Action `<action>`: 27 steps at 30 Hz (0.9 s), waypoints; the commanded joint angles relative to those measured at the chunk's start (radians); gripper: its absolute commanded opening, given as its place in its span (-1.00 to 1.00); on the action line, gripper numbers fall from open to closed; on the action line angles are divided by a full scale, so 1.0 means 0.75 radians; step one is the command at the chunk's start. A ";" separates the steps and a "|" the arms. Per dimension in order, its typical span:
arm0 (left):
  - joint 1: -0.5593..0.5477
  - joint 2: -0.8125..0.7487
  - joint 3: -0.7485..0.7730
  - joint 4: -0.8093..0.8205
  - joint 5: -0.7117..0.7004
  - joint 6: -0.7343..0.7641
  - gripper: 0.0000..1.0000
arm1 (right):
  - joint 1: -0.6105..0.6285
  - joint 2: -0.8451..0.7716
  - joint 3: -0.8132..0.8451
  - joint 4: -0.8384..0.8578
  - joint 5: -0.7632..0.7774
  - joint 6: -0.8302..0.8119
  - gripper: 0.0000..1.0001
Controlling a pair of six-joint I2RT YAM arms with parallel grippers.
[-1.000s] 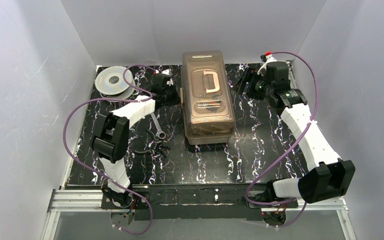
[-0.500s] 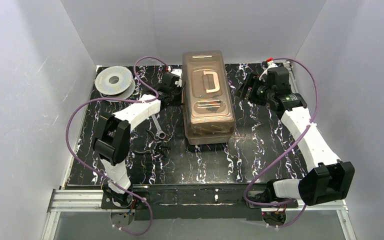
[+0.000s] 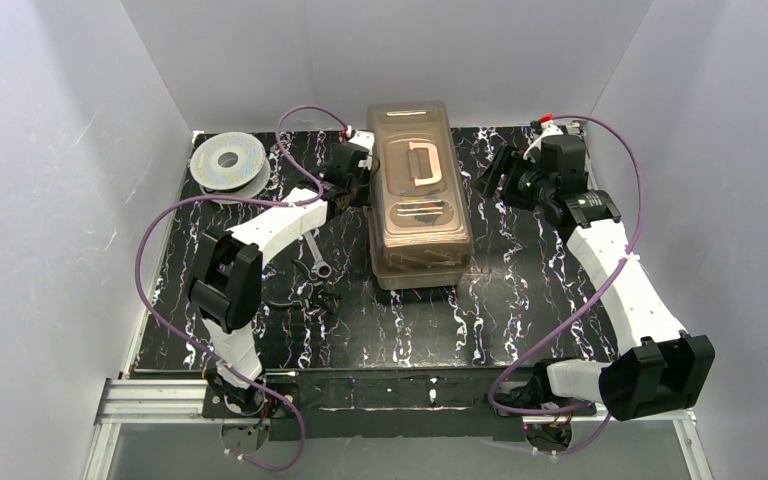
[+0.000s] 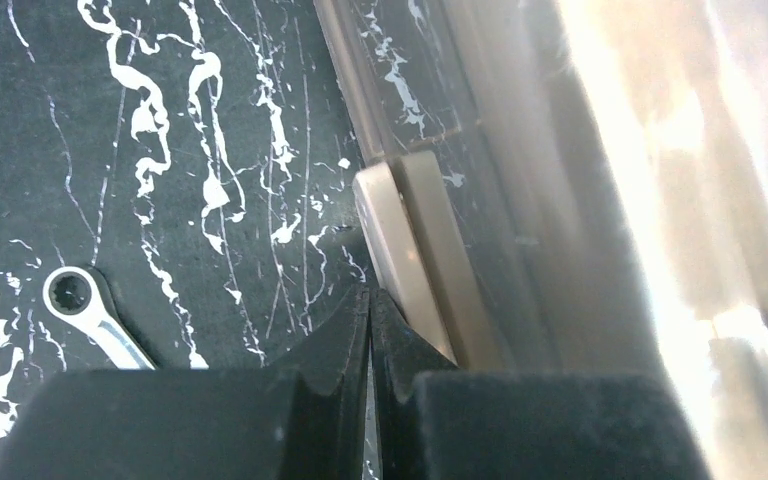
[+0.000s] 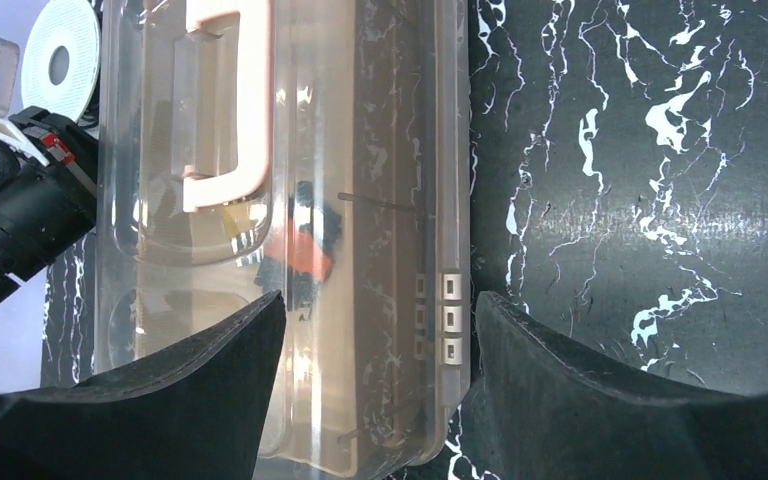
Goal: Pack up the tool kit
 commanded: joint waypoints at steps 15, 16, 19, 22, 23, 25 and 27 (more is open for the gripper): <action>0.075 -0.833 -0.714 0.237 -0.241 -0.221 -0.78 | -0.100 -0.566 -0.643 0.615 0.295 -0.138 0.65; 0.075 -0.892 -0.781 0.255 -0.286 -0.220 -0.67 | -0.100 -0.630 -0.743 0.718 0.324 -0.152 0.68; 0.072 -1.080 -1.024 0.444 -0.335 -0.130 -0.12 | -0.099 -0.771 -1.032 1.032 0.379 -0.156 0.74; 0.063 -1.211 -1.214 0.522 -0.474 -0.076 0.84 | -0.100 -0.834 -1.283 1.306 0.385 -0.204 0.74; 0.062 -1.250 -1.247 0.502 -0.518 -0.052 0.95 | -0.101 -0.837 -1.307 1.333 0.392 -0.241 0.74; 0.055 -1.317 -1.290 0.456 -0.627 -0.022 0.96 | -0.100 -0.819 -1.293 1.276 0.414 -0.337 0.73; 0.049 -1.379 -1.373 0.554 -0.716 0.055 0.96 | -0.100 -0.791 -1.258 1.159 0.461 -0.366 0.76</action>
